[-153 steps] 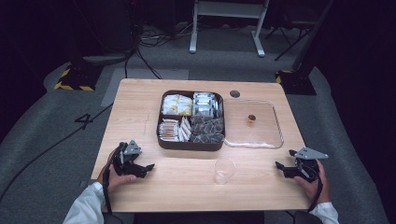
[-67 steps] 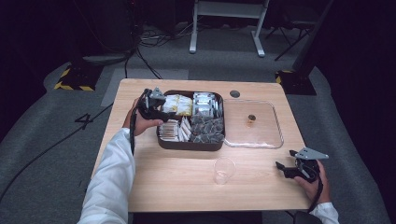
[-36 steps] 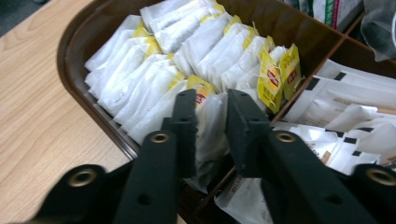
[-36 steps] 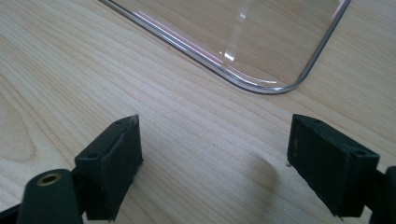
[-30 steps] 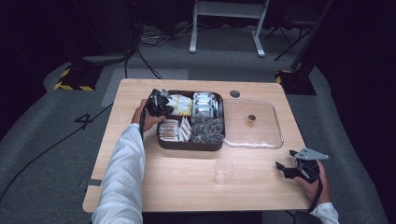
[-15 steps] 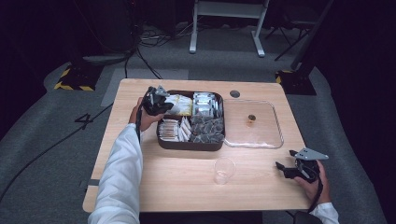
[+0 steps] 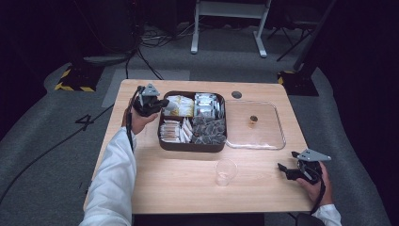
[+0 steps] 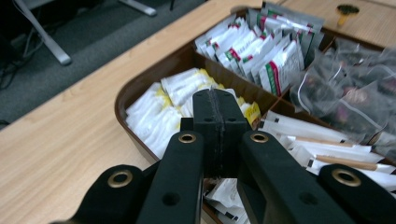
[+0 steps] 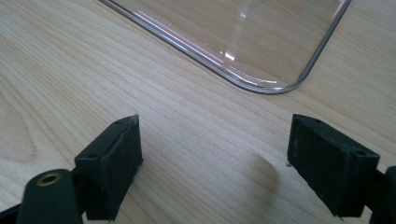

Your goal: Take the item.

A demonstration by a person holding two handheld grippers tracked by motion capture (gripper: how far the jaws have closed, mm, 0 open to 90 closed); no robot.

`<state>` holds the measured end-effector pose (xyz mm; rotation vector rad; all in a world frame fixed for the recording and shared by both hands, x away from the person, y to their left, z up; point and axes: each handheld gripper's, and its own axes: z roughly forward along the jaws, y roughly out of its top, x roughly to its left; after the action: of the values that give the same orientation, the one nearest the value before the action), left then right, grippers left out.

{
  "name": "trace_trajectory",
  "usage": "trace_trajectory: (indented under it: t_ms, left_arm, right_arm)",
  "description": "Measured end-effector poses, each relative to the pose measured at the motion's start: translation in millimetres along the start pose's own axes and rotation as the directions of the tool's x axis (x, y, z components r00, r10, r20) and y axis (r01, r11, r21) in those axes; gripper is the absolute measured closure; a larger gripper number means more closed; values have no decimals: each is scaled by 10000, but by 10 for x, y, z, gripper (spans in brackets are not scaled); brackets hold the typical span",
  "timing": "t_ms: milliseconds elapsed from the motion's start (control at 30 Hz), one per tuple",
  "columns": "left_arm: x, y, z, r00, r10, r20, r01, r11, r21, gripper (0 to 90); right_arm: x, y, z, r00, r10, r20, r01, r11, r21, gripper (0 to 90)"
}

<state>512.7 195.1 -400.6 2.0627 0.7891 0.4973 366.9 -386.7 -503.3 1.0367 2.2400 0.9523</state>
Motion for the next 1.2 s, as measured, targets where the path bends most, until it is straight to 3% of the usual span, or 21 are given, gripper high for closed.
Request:
trace_trajectory:
  t_ms: [300,567,900,1200]
  left_arm:
    - [-44,125,-247,9999,130,-57,-133,9981,-600,892]
    - [-81,132,-416,9999,129,-49,-133,9958,-911,892]
    - [-271,93,-625,9990,405,190,-377,9910,-1285,893]
    - [-446,86,-689,9957,663,641,-556,9860,-1571,893]
  right_arm:
    - [0,0,0,10000,-1,6,1,10000,-1,181]
    - [1,0,0,10000,-2,12,2,10000,-3,181]
    - [2,0,0,10000,-4,22,4,10000,-2,180]
    - [1,0,0,10000,3,23,-3,10000,1,178]
